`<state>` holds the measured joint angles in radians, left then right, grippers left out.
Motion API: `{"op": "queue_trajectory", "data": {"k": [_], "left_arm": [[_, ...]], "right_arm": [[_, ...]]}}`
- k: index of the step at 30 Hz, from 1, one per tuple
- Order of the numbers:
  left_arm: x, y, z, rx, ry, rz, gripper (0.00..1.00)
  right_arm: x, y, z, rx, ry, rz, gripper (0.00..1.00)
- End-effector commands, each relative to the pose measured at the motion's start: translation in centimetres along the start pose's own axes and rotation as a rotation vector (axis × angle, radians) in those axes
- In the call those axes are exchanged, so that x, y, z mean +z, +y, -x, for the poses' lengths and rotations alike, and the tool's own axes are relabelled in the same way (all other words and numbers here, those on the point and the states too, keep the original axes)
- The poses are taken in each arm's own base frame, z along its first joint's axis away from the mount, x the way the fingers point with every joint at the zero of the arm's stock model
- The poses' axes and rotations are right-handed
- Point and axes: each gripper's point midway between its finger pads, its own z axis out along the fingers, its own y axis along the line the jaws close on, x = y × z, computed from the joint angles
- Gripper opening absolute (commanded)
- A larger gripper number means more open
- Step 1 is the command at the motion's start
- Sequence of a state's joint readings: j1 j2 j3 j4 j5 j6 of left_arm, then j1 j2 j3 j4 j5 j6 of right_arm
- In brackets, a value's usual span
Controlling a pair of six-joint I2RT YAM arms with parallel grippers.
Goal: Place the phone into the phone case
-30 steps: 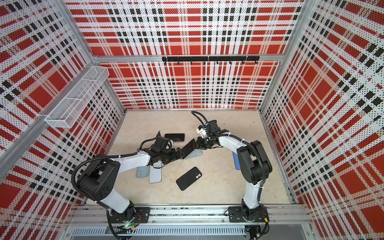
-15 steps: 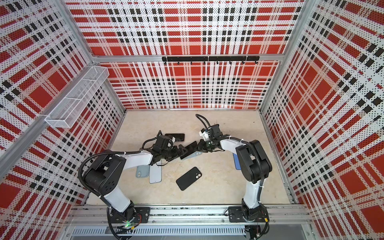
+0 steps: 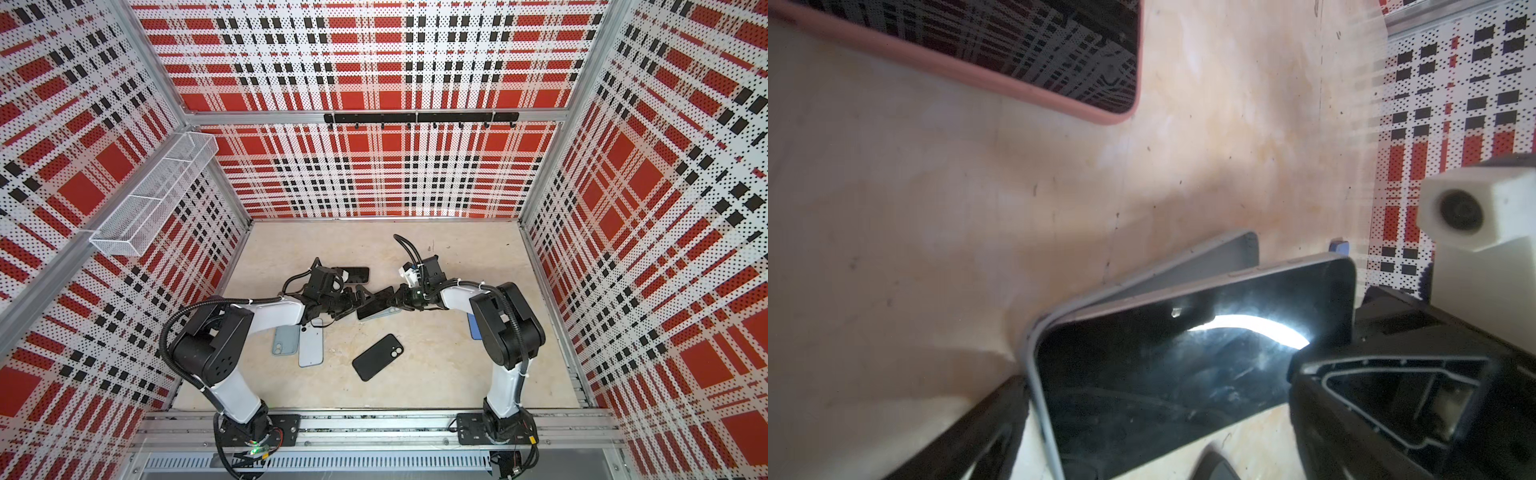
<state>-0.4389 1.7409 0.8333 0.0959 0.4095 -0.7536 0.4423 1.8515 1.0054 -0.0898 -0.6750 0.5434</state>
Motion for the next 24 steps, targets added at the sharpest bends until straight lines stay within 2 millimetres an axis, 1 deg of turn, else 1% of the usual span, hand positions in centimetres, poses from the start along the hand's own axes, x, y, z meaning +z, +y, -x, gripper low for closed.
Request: {"op": "queue_trajectory", "data": {"k": [1,5,10,14,19,22,24], "left_arm": [[0.7,2.8,-0.9,-0.01,0.035,0.097,1.0],[0.6,3.2,-0.7,0.001,0.04,0.115,1.0],[0.3,2.9,-0.4,0.009,0.04,0.12,1.0],[0.1,3.0,-0.7,0.01,0.047,0.128,0.99],[-0.4,3.0,-0.9,0.024,0.048,0.145,0.99],[-0.7,2.8,-1.0,0.036,0.048,0.151,0.98],[-0.8,2.6,-1.1,0.039,0.05,0.15,0.97]], "right_arm": [[1.1,-6.2,-5.2,0.044,0.095,-0.292,0.18],[0.2,-5.6,-4.5,0.027,0.049,-0.313,0.26],[-0.7,-4.7,-3.6,-0.003,0.017,-0.34,0.37],[-1.5,-3.7,-2.9,-0.026,-0.008,-0.361,0.47],[-3.1,-2.1,-2.0,-0.083,-0.044,-0.417,0.59],[-4.1,-1.6,-1.5,-0.103,-0.064,-0.456,0.63],[-4.7,-1.5,-1.3,-0.11,-0.074,-0.484,0.64]]}}
